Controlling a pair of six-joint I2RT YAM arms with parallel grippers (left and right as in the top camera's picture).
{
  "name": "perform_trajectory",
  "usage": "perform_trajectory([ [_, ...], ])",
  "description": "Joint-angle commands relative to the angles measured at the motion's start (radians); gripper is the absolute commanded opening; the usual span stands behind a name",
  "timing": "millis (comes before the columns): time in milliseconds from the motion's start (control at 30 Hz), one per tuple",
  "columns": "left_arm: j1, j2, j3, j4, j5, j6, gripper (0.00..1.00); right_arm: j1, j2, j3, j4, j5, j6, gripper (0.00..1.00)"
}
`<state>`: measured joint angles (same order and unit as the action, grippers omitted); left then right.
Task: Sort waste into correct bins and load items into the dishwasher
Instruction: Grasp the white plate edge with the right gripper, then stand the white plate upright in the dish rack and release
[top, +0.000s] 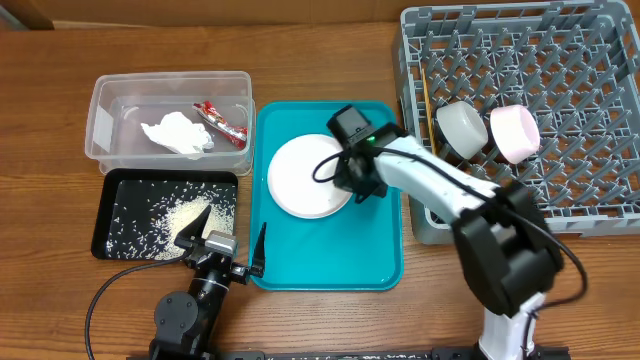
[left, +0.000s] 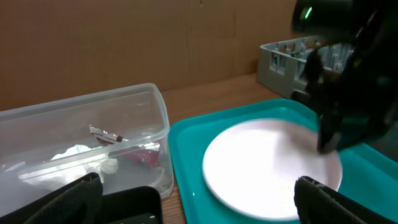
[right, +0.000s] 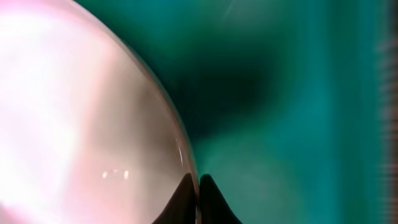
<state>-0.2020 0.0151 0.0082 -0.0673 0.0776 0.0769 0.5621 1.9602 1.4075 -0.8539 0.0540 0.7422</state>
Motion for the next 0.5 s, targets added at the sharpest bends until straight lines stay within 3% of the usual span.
perform_trajectory([
  [0,0.007,-0.009,-0.003,-0.004,-0.003,-0.017,1.00,-0.057,-0.232,0.010,0.003,0.199,-0.193,0.04],
  [100,0.007,-0.009,-0.003,-0.004,-0.003,-0.017,1.00,-0.097,-0.390,0.012,0.012,0.390,-0.333,0.04],
  [133,0.007,-0.009,-0.003,-0.004,-0.003,-0.017,1.00,-0.129,-0.475,0.012,0.023,0.555,-0.391,0.04],
  [267,0.007,-0.009,-0.003,-0.004,-0.003,-0.017,1.00,-0.225,-0.577,0.012,0.064,0.890,-0.489,0.04],
  [367,0.007,-0.009,-0.003,-0.004,-0.003,-0.017,1.00,-0.313,-0.578,0.012,0.079,1.034,-0.515,0.04],
  [467,0.007,-0.009,-0.003,-0.004,-0.003,-0.017,1.00,-0.418,-0.547,0.012,0.086,1.056,-0.515,0.04],
])
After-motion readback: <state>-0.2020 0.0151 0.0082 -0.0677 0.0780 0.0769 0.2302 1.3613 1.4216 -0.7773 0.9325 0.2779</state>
